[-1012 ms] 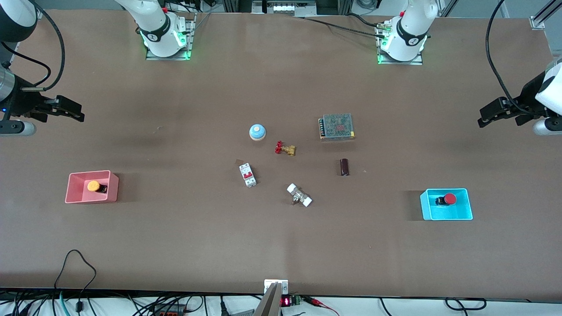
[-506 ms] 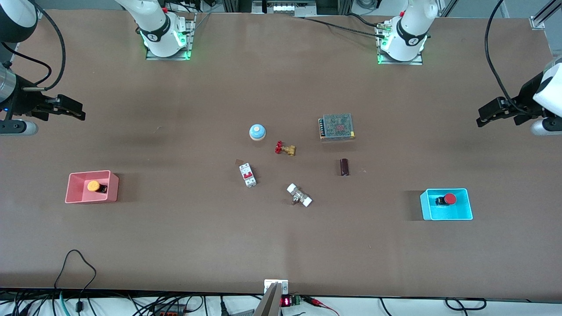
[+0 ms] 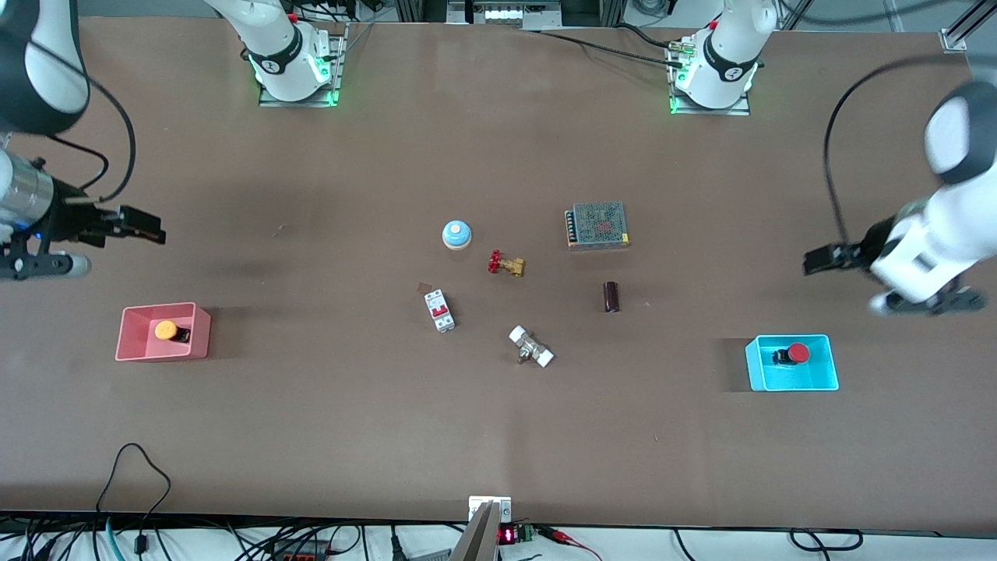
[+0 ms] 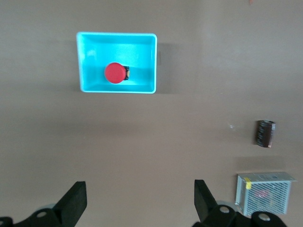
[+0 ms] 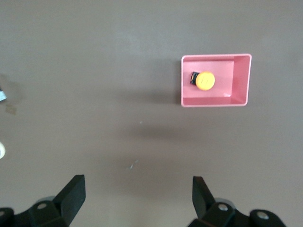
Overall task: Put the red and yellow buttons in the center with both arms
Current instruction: 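Lower the left gripper over the red button while the right gripper lowers over yellow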
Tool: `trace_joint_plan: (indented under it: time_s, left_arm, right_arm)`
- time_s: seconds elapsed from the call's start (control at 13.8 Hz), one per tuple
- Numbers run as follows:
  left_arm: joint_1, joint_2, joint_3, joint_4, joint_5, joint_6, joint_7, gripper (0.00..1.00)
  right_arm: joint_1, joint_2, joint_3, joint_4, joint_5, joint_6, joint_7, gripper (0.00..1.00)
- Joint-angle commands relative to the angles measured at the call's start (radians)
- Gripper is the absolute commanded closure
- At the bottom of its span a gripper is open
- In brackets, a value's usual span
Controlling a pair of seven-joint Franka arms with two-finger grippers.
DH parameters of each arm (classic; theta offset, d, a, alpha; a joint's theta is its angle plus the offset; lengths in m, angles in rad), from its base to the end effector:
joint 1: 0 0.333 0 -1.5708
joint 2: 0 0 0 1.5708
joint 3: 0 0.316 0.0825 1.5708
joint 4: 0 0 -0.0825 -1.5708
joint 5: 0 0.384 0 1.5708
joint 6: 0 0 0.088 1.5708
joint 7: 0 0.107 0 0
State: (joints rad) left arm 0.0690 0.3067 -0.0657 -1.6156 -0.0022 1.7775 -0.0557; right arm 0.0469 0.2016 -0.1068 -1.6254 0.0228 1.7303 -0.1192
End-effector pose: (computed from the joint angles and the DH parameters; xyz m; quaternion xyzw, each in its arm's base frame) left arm 0.6345 0.0059 0.4364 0.9969 0.0305 -0.0723 0.0092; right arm 0.6129 -0.0299 0.4942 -0.9985 -0.0278 0.0475 0.0047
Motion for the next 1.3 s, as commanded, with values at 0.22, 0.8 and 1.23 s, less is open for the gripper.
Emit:
trace_joint_plan:
  time_s: [0.22, 0.8, 1.23]
  left_arm:
    - [-0.003, 0.161, 0.009, 0.013, 0.034, 0.293, 0.039, 0.00]
    - [-0.003, 0.291, 0.066, 0.025, 0.019, 0.407, 0.134, 0.00]
    - [0.038, 0.310, 0.069, 0.031, -0.002, 0.461, 0.148, 0.00]
  right_arm:
    - [-0.070, 0.102, 0.007, -0.115, -0.073, 0.323, -0.033, 0.00]
    - [-0.110, 0.222, 0.009, -0.171, -0.098, 0.641, -0.204, 0.00]
    - [-0.124, 0.272, 0.010, -0.189, -0.052, 0.695, -0.229, 0.00]
